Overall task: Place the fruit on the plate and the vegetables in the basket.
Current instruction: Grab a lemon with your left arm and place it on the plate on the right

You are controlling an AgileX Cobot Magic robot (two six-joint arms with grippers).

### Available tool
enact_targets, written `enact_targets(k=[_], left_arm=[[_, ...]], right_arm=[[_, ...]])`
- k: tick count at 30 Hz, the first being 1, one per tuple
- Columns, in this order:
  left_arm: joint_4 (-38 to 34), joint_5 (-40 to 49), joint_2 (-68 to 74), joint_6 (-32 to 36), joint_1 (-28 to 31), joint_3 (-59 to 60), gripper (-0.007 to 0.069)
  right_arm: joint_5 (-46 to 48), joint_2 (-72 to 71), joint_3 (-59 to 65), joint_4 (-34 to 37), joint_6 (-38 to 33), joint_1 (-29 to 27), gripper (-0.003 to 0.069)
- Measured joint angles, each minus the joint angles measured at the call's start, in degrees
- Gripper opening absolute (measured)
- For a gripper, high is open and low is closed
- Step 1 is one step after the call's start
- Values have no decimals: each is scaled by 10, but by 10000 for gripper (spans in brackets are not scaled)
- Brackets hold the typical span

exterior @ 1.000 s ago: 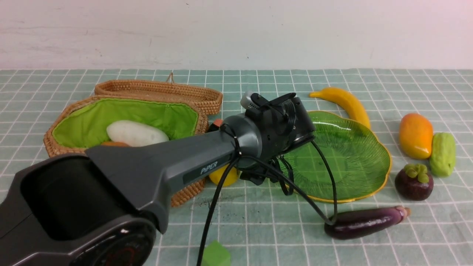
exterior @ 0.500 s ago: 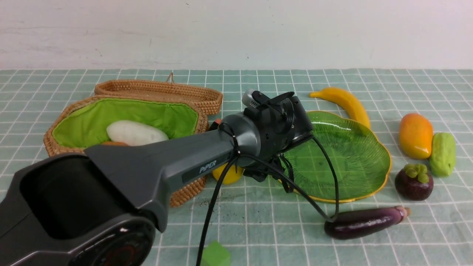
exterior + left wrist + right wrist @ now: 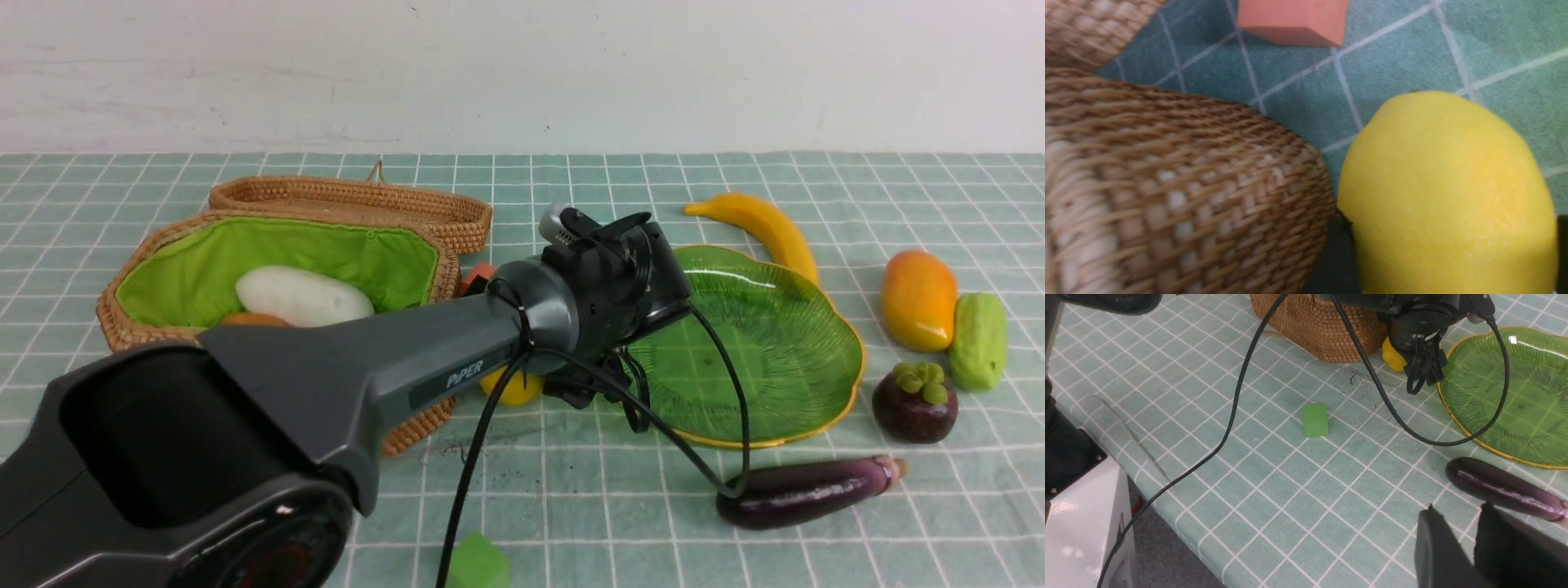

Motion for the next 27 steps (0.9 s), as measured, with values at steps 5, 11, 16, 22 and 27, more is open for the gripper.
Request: enact_targets(k=[5, 11, 16, 22, 27], left_arm=[[-1, -3, -1, 1, 0, 0, 607], [2, -7, -1, 1, -1, 0, 604], [2, -9, 0, 1, 1, 0, 601], [0, -9, 0, -5, 1, 0, 554], [0, -3, 0, -7, 1, 0, 554]], right_arm=[[0, 0, 0, 1, -2, 0, 161], [0, 0, 0, 2, -2, 0, 161], [0, 0, 0, 2, -2, 0, 161], [0, 0, 0, 2, -2, 0, 161], [0, 0, 0, 2, -2, 0, 161]])
